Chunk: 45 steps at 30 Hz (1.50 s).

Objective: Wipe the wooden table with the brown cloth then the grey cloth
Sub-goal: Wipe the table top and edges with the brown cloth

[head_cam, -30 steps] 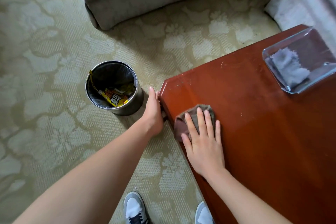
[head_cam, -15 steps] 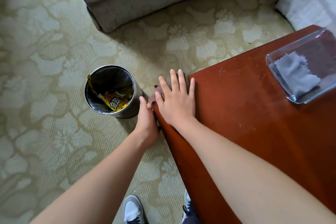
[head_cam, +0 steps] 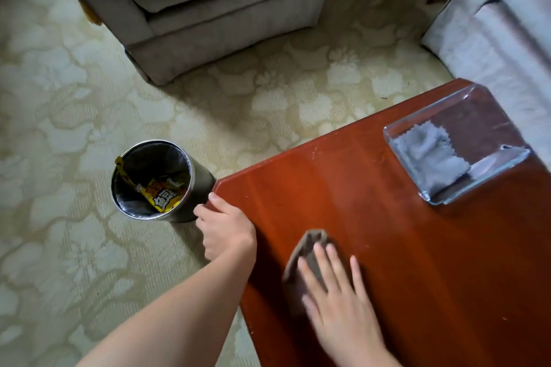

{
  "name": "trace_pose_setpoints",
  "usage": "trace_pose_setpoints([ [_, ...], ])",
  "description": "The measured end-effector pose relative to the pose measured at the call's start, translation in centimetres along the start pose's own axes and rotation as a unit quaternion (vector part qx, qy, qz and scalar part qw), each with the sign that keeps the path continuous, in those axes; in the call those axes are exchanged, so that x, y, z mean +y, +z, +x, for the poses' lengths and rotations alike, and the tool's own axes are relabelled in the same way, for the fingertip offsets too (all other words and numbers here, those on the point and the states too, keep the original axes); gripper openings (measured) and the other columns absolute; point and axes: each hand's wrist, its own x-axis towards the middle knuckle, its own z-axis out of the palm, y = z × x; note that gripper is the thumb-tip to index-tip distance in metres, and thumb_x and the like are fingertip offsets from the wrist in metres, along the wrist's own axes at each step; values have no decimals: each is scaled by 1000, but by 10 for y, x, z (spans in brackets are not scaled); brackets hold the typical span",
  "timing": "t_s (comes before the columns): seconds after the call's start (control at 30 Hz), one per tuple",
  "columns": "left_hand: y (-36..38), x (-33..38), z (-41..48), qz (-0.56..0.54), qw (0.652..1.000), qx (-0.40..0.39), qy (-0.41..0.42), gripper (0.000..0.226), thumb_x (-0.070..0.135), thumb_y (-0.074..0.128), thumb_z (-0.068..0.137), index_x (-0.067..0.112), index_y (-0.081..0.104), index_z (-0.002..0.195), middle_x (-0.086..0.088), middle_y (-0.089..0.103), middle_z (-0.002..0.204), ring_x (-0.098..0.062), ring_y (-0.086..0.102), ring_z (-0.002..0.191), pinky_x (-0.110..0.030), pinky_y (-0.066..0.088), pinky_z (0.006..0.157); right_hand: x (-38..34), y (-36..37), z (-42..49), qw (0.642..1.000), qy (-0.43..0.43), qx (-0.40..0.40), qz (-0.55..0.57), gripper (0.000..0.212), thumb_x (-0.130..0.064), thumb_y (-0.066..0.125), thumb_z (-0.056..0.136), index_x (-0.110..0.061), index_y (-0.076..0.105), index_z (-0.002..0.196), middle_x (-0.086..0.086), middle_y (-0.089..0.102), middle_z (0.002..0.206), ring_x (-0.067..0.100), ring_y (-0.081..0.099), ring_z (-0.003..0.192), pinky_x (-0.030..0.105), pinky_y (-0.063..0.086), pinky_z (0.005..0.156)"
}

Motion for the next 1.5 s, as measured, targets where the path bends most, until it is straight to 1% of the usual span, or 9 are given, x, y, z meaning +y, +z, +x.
trace_pose_setpoints([
  [0.13, 7, -2, 3, 34, 999, 26, 19, 63, 60, 14, 105, 15, 45, 136, -13, 59, 138, -48, 64, 109, -52, 44, 87, -14, 4, 1, 1000, -25, -7, 7, 67, -51, 48, 94, -27, 48, 156, 14, 28, 169, 33, 29, 155, 62, 25, 118],
  [0.33, 10, -5, 8, 32, 999, 32, 24, 55, 54, 17, 108, 18, 48, 135, -14, 62, 136, -49, 63, 110, -50, 42, 87, -29, -30, 155, 997, -58, 24, 37, 60, -47, 32, 107, -30, 26, 165, 10, 12, 175, 29, 6, 162, 62, 11, 127],
  [0.47, 7, -7, 9, 29, 999, 20, 20, 54, 55, 15, 108, 20, 48, 134, -10, 62, 137, -49, 63, 110, -51, 41, 88, -23, -45, 223, 999, -34, 14, 29, 59, -47, 25, 108, -30, 28, 165, 8, 15, 175, 27, 4, 162, 61, 3, 128],
  [0.7, 6, -6, 9, 31, 999, 1, 9, 53, 54, 16, 108, 20, 47, 134, -8, 61, 136, -47, 64, 107, -45, 32, 79, 15, -36, 159, 998, 49, 15, 26, 62, -46, 23, 109, -28, 12, 168, 4, 4, 176, 22, 1, 163, 57, 14, 128],
  [0.9, 9, -5, 9, 35, 999, -1, 2, 53, 54, 16, 107, 20, 46, 134, -9, 60, 135, -47, 64, 104, -46, 33, 77, 31, -22, 59, 996, 93, 4, -9, 65, -45, 31, 105, -16, 32, 163, 11, 16, 174, 31, 17, 161, 65, 21, 123],
  [1.13, 9, -3, 9, 28, 1000, 8, -3, 48, 52, 20, 108, 21, 48, 131, -11, 60, 134, -48, 65, 103, -45, 31, 75, -39, -37, 189, 992, -108, 57, 26, 55, -40, 37, 107, -27, 39, 160, 3, 31, 170, 24, 21, 159, 59, 17, 127],
  [1.3, 8, -3, 9, 29, 1000, 5, -1, 46, 49, 21, 108, 20, 49, 132, -10, 60, 134, -47, 65, 104, -45, 33, 75, -44, -38, 240, 981, -183, 57, 33, 46, -37, 38, 105, -21, 57, 144, 0, 59, 145, 25, 44, 147, 56, 20, 127],
  [1.37, 7, -3, 8, 29, 1000, 2, 2, 47, 49, 20, 109, 20, 48, 132, -10, 59, 134, -47, 65, 105, -46, 33, 75, -21, -39, 234, 982, -176, 70, 10, 44, -36, 40, 105, -22, 56, 144, 0, 57, 147, 26, 44, 147, 55, 23, 126],
  [1.5, 5, -4, 8, 39, 999, -7, 9, 51, 52, 15, 108, 20, 46, 133, -8, 58, 133, -46, 64, 106, -45, 32, 76, 47, -46, 223, 996, -66, 61, 4, 47, -35, 34, 106, -23, 52, 148, -1, 50, 157, 24, 34, 154, 57, 17, 126],
])
